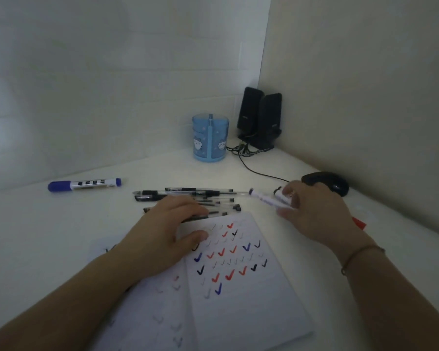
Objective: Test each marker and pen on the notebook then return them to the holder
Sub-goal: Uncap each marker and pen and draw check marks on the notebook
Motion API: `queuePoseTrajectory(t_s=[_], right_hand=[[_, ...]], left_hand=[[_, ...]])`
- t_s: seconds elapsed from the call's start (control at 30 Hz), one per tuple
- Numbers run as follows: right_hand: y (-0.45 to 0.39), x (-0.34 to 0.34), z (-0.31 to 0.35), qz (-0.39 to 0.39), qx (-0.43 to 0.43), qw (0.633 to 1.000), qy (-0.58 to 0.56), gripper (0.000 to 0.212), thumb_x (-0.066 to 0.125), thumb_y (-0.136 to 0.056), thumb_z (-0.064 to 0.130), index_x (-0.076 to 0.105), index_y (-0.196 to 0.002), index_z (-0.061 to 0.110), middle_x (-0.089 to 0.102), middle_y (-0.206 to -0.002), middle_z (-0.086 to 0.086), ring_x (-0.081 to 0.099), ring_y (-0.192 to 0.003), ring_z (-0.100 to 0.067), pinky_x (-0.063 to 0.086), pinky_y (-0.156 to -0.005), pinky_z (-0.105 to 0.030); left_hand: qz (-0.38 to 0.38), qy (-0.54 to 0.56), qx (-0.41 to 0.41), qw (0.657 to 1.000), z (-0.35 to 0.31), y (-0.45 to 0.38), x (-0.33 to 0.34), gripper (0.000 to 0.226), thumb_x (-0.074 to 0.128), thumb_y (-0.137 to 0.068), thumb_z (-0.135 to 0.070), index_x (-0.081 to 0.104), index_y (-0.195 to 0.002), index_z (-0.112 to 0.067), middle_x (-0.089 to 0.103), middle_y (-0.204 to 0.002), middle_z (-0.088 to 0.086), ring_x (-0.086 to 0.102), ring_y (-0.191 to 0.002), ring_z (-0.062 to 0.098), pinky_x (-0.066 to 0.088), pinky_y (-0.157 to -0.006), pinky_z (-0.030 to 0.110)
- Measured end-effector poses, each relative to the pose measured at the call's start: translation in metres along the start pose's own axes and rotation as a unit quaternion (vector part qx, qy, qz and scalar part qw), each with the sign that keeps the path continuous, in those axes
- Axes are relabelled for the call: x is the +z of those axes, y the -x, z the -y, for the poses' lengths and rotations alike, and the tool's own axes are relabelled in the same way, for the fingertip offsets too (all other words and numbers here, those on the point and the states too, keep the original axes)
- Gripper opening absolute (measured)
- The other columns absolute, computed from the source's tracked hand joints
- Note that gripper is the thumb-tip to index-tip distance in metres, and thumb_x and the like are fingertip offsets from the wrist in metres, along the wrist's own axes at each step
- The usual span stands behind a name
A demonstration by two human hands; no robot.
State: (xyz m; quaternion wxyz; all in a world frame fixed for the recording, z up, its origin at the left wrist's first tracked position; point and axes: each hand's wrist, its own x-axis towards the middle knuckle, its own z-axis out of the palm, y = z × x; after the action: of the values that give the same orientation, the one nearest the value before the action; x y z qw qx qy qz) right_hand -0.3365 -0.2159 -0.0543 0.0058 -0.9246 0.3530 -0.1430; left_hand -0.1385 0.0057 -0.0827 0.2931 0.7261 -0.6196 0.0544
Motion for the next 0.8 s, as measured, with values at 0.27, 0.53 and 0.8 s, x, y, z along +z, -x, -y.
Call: queuePoseTrajectory(t_s=[0.27, 0.53, 0.8], right_hand=[[-0.004, 0.002, -0.007, 0.008, 0.044, 0.999, -0.023, 0.019, 0.064, -0.082, 0.041, 0.049, -0.082, 0.031, 0.058, -0.079, 0.008, 0.053, -0.076, -0.015, 0.043, -0.074, -0.03], [-0.019, -0.008, 0.066, -0.027, -0.069, 0.986, -0.153, 0.011, 0.063, -0.084, 0.039, 0.055, -0.088, 0.033, 0.059, -0.077, 0.013, 0.052, -0.069, -0.005, 0.04, -0.063, -0.024], [-0.116, 0.029, 0.238, 0.105, -0.306, 0.941, -0.097, 0.034, 0.057, -0.09, 0.036, 0.058, -0.121, 0.022, 0.062, -0.11, 0.001, 0.056, -0.095, -0.013, 0.045, -0.083, -0.026]], left_hand=[[-0.023, -0.038, -0.025, 0.999, 0.007, -0.001, -0.002, 0.043, 0.048, -0.083, -0.056, 0.063, -0.115, -0.031, 0.058, -0.109, -0.019, 0.051, -0.102, 0.001, 0.04, -0.089, 0.019], [-0.02, -0.07, -0.114, 0.991, 0.001, -0.002, -0.014, 0.03, 0.048, -0.087, -0.053, 0.063, -0.104, -0.034, 0.063, -0.095, -0.015, 0.056, -0.089, 0.007, 0.047, -0.079, 0.027], [-0.061, -0.124, -0.346, 0.928, 0.054, -0.002, -0.058, 0.021, 0.046, -0.089, -0.038, 0.062, -0.085, -0.024, 0.059, -0.07, -0.005, 0.056, -0.06, 0.012, 0.045, -0.054, 0.026]])
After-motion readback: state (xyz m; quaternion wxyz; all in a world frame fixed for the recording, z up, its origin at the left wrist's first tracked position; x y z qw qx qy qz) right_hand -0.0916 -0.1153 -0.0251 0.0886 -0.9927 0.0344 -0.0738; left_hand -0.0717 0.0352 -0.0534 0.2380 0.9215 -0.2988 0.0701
